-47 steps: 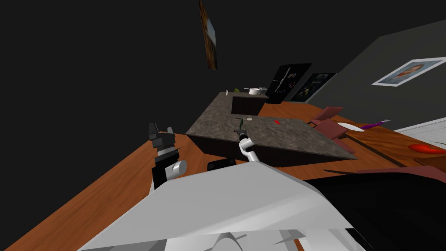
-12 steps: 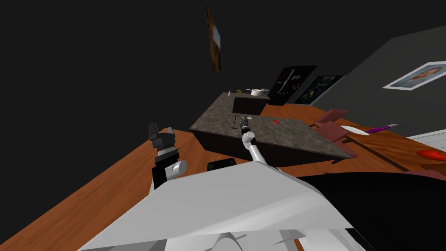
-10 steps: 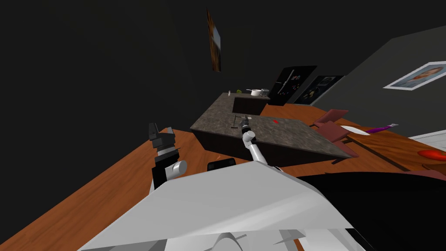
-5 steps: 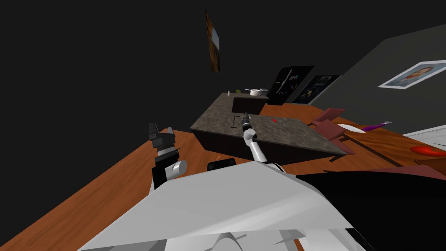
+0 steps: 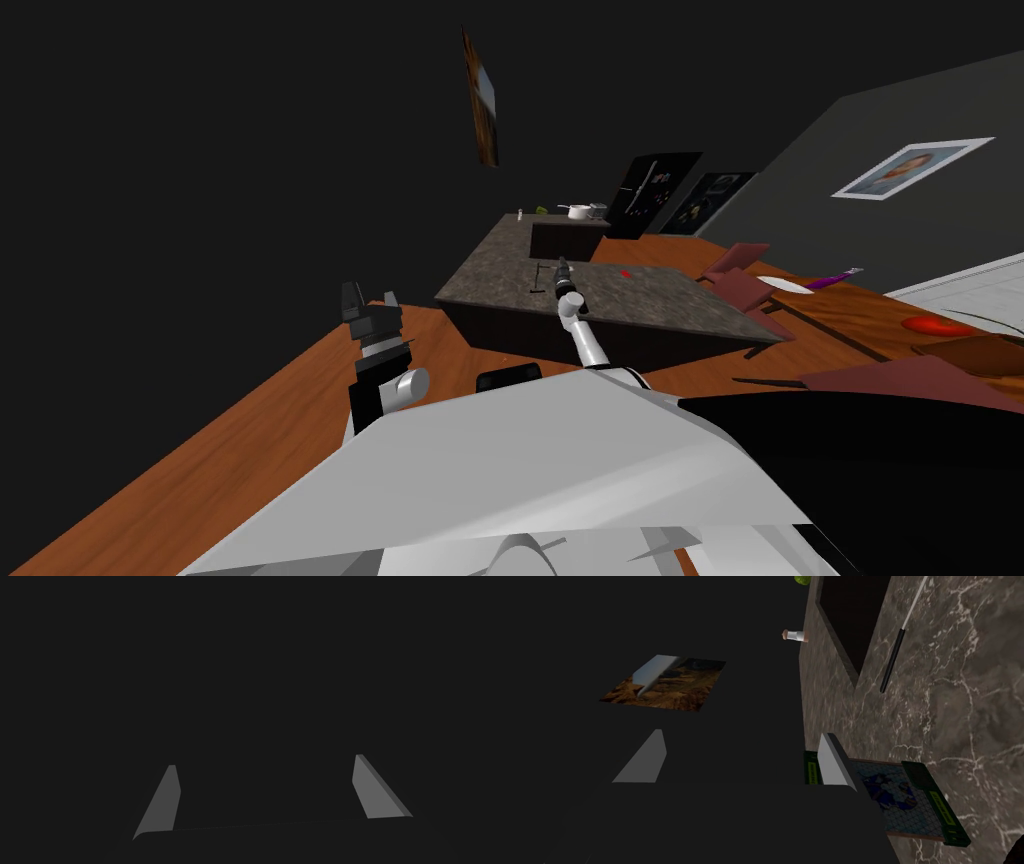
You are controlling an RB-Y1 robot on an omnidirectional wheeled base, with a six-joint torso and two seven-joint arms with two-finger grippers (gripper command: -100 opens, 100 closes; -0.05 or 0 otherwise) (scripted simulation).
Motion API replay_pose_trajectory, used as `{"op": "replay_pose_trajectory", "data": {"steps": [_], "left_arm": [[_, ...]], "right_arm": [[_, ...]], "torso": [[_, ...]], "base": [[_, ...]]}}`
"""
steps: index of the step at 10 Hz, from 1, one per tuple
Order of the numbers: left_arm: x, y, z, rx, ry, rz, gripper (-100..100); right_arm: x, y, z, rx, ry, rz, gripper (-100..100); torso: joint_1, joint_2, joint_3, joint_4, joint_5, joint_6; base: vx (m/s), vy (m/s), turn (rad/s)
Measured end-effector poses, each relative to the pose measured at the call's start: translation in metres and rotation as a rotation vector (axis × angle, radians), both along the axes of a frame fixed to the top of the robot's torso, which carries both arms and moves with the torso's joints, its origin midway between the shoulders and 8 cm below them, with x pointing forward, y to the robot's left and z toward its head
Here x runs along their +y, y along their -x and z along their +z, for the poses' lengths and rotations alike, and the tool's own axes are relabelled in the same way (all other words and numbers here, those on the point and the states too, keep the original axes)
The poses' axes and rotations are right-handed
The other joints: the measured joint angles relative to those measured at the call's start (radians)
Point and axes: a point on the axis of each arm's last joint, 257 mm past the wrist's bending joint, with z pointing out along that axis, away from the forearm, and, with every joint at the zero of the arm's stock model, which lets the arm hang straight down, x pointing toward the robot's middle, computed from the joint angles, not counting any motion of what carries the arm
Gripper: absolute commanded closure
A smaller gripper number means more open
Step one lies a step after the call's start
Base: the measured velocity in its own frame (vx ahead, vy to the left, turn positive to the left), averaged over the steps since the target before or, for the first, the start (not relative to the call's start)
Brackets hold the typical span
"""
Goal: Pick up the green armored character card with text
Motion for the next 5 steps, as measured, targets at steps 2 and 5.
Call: {"op": "replay_pose_trajectory", "data": {"steps": [2,5], "left_arm": [[0.0000,0.0000,0.0000,0.000,0.000,0.000,0],[0.0000,0.0000,0.0000,0.000,0.000,0.000,0]], "right_arm": [[0.0017,-0.0042,-0.0032,0.017,0.031,0.003,-100],[0.0049,-0.0128,-0.0093,0.049,0.084,0.007,-100]], "torso": [[-0.002,0.000,0.000,0.000,0.000,0.000],[-0.001,0.000,0.000,0.000,0.000,0.000]], "base": [[0.028,0.043,-0.046],[0.032,0.068,-0.114]]}}
